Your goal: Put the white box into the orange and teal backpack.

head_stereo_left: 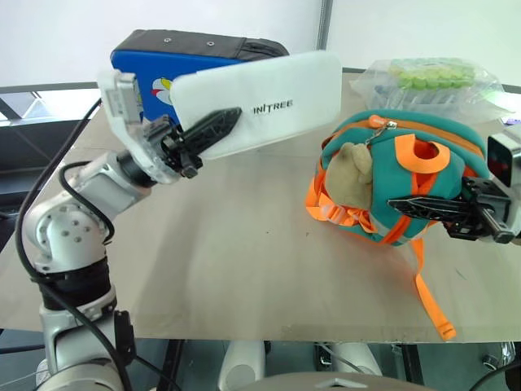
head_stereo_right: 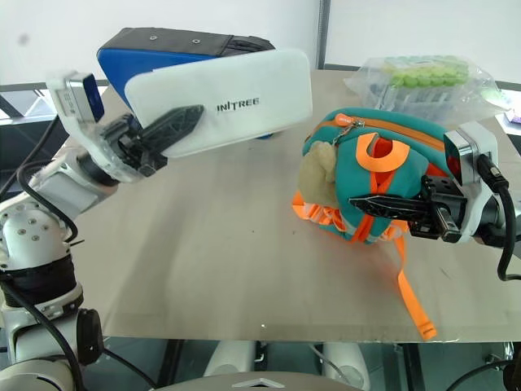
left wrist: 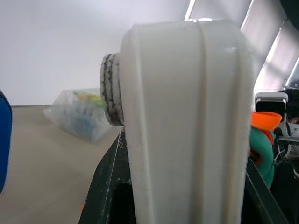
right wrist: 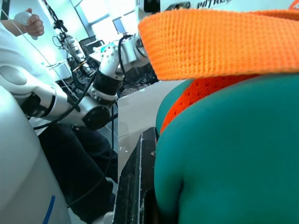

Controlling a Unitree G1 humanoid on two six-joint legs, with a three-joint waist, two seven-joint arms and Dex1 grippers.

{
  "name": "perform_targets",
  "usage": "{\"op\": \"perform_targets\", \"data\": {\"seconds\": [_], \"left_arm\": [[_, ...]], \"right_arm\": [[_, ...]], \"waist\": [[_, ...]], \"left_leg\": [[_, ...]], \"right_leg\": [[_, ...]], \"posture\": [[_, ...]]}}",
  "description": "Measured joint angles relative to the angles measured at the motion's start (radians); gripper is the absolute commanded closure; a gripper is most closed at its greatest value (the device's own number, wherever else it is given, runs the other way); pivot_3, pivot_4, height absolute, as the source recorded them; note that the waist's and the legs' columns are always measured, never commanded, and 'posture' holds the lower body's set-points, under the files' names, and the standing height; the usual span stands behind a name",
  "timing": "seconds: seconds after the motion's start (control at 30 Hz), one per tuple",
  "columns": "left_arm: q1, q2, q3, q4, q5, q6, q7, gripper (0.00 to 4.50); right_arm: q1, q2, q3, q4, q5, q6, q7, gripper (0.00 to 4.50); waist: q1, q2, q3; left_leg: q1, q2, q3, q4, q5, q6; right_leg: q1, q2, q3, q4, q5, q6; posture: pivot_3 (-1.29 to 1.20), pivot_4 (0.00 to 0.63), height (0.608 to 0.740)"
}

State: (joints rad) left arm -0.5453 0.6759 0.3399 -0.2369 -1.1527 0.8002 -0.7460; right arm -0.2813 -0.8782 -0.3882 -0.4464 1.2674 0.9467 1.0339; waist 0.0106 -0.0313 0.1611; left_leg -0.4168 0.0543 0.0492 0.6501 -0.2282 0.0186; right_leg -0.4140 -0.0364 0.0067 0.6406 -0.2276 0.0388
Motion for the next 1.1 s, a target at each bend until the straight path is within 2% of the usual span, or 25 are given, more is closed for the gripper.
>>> {"op": "perform_targets", "data": {"seconds": [0.23, 0.47, 0.63, 0.73, 0.87, 0.97, 1.1], "left_arm": [[0.029, 0.001, -0.112, -0.008, 0.122, -0.065, -0.146, 3.52], [0.018, 0.0, -0.268, 0.038, 0.348, -0.274, -0.342, 3.52], [-0.076, -0.01, -0.351, 0.131, 0.508, -0.46, -0.457, 3.52], [-0.176, -0.069, -0.431, 0.267, 0.664, -0.667, -0.49, 3.52], [-0.343, -0.117, -0.485, 0.52, 0.824, -0.898, -0.517, 3.52], [-0.404, -0.122, -0.498, 0.711, 0.876, -1.069, -0.577, 3.52], [-0.438, -0.149, -0.496, 0.834, 0.887, -1.198, -0.626, 3.52]], "right_arm": [[0.012, 0.0, -0.003, -0.02, 0.014, -0.015, -0.005, 4.5], [0.048, 0.0, -0.003, -0.065, 0.012, -0.027, -0.031, 4.5], [0.062, 0.013, -0.004, -0.087, -0.003, -0.057, -0.076, 4.5], [0.068, 0.018, -0.012, -0.088, 0.013, -0.06, -0.11, 4.5], [0.017, 0.024, -0.032, -0.091, 0.131, -0.069, -0.177, 4.5], [-0.002, 0.02, -0.058, -0.093, 0.217, -0.079, -0.234, 4.5], [-0.002, 0.02, -0.058, -0.094, 0.262, -0.079, -0.272, 4.5]], "waist": [[0.003, 0.0, 0.0], [0.005, -0.001, 0.0], [0.008, -0.001, 0.0], [0.015, -0.001, 0.0], [0.022, -0.001, 0.001], [0.01, -0.001, 0.001], [0.003, -0.001, 0.001]], "left_leg": [[0.0, 0.0, 0.0, 0.0, 0.0, 0.0], [0.0, 0.0, -0.001, 0.001, 0.0, 0.0], [0.0, 0.0, -0.001, 0.001, 0.0, 0.0], [-0.001, -0.001, -0.001, 0.002, 0.0, 0.0], [-0.001, -0.001, -0.002, 0.003, 0.0, 0.0], [-0.001, -0.001, -0.001, 0.002, 0.0, 0.0], [-0.003, 0.0, -0.001, 0.001, 0.0, 0.0]], "right_leg": [[0.0, 0.0, -0.001, 0.0, 0.001, 0.002], [0.001, 0.0, -0.001, 0.0, -0.001, -0.001], [0.001, 0.0, -0.001, 0.0, -0.001, -0.001], [0.002, 0.0, 0.001, 0.0, 0.0, -0.001], [0.001, 0.001, 0.001, 0.0, 0.0, 0.0], [0.001, 0.001, 0.001, 0.0, 0.002, 0.003], [0.0, 0.001, 0.0, 0.0, 0.001, 0.004]], "posture": [[0.0, 0.15, 0.74], [0.0, 0.15, 0.74], [0.0, 0.15, 0.74], [0.0, 0.15, 0.74], [0.0, 0.15, 0.74], [0.0, 0.15, 0.74], [0.0, 0.15, 0.74]]}}
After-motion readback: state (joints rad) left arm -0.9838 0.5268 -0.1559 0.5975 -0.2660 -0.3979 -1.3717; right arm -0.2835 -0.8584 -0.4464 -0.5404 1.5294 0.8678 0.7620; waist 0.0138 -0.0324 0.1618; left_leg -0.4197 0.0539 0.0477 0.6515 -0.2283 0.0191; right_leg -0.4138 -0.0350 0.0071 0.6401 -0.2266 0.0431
